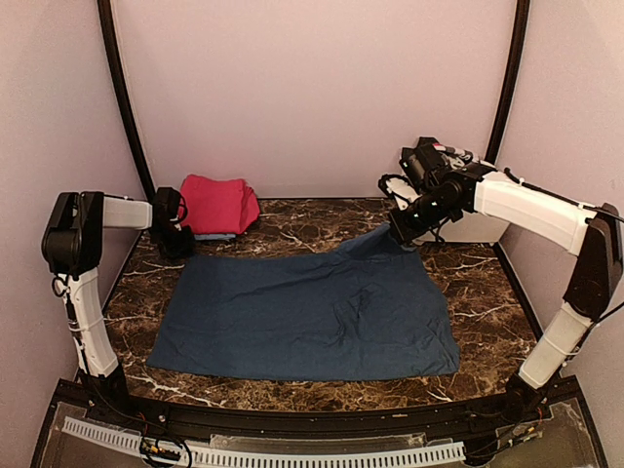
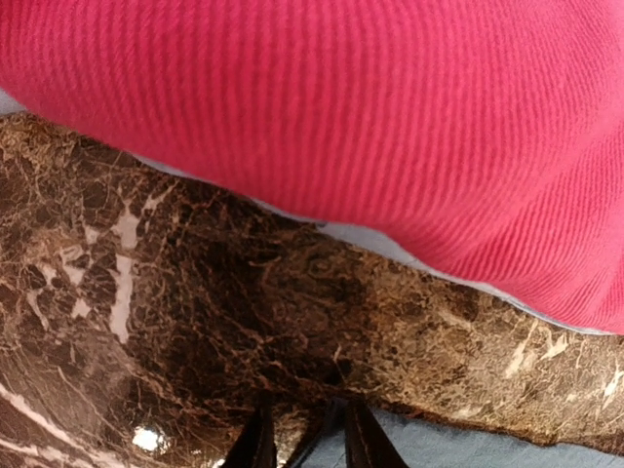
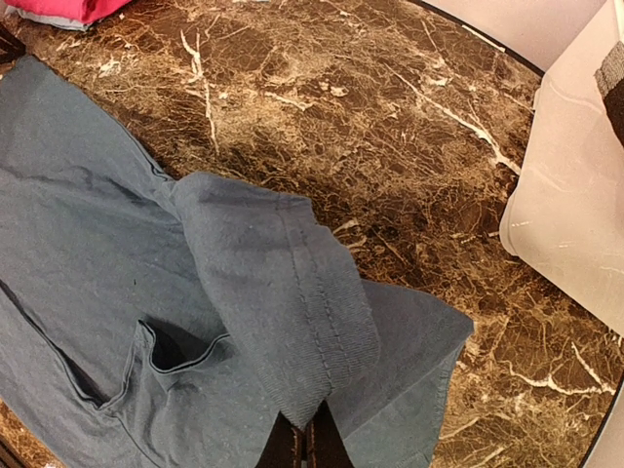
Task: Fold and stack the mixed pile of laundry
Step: Pick up the 1/3-folded T-shirt from the center of the board.
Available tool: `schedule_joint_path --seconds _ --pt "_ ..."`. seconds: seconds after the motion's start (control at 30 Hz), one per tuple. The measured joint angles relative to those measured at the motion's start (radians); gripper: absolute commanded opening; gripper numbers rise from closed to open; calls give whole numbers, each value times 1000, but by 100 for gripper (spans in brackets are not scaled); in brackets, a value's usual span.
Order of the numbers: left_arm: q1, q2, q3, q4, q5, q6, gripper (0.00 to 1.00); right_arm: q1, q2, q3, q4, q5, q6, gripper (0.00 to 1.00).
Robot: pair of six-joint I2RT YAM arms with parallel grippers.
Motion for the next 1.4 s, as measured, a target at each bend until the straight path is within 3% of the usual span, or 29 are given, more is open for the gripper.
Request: schedule_joint_path --seconds 0.07,0.3,0.43,0.83,1.4 --pt "0 6 7 1 2 3 24 0 0 0 0 0 0 0" --pt "-1 25 32 1 23 11 5 0 5 0 0 0 3 0" --pt "-4 27 32 1 39 14 0 0 8 0 0 0 3 0" --pt "-5 15 23 9 50 14 0 0 16 3 -6 1 3 0" --pt "-9 -297 -196 77 15 -31 0 29 -46 4 -63 1 16 0"
